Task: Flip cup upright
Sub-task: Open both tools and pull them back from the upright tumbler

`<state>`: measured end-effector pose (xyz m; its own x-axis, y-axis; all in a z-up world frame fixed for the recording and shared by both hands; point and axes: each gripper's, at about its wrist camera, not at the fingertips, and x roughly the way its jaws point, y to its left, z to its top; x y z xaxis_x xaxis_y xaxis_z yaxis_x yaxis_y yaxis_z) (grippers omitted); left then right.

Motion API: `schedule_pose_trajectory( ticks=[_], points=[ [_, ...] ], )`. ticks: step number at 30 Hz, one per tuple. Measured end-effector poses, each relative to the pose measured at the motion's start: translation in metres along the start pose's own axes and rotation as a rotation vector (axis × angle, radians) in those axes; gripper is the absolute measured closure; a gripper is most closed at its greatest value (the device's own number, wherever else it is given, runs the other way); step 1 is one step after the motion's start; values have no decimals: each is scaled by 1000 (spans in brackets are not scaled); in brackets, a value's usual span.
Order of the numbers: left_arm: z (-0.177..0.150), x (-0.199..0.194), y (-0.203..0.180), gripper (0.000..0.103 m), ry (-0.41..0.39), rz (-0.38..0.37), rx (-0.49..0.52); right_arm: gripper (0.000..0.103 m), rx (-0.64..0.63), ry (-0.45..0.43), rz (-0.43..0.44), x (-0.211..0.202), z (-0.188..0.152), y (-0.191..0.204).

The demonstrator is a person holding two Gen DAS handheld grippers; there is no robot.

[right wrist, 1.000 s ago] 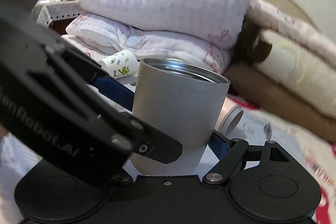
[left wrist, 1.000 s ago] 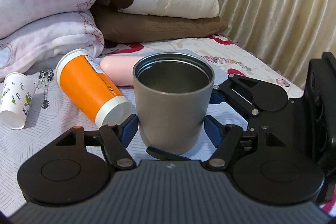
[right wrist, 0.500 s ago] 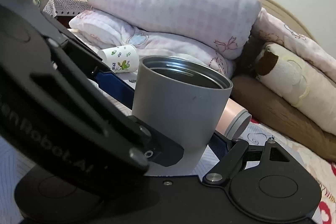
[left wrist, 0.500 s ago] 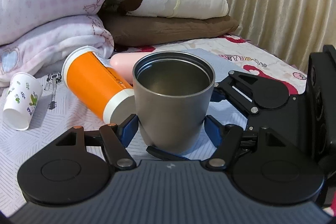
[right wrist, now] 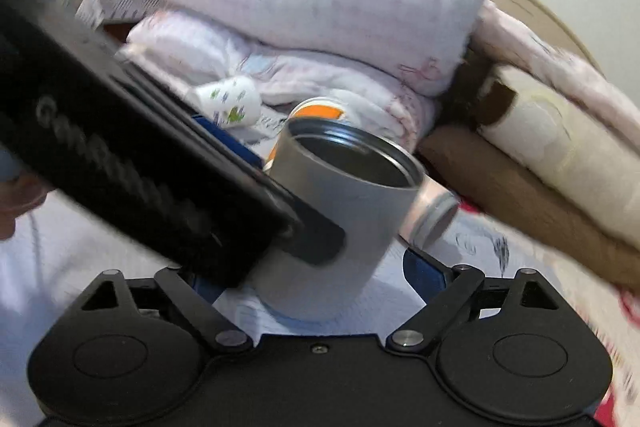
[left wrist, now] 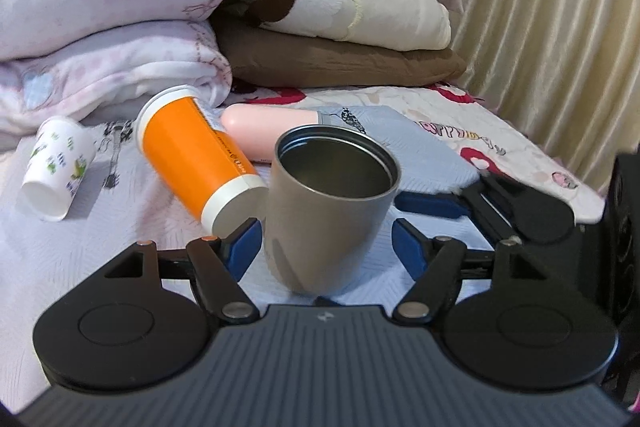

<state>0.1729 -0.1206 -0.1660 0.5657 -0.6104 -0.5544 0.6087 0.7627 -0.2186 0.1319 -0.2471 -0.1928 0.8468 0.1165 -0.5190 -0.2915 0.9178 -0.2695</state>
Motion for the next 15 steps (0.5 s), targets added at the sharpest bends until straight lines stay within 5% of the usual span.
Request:
schedule_pose_trajectory(
  ticks=[8,15],
  points=[
    [12,-75,-9,32,55,97,-108,10,390,32,-28,-69,-17,-12],
    [31,-129,-37,30,115,269,-41,10,446,-25,-127,-137,16,-14]
  ],
)
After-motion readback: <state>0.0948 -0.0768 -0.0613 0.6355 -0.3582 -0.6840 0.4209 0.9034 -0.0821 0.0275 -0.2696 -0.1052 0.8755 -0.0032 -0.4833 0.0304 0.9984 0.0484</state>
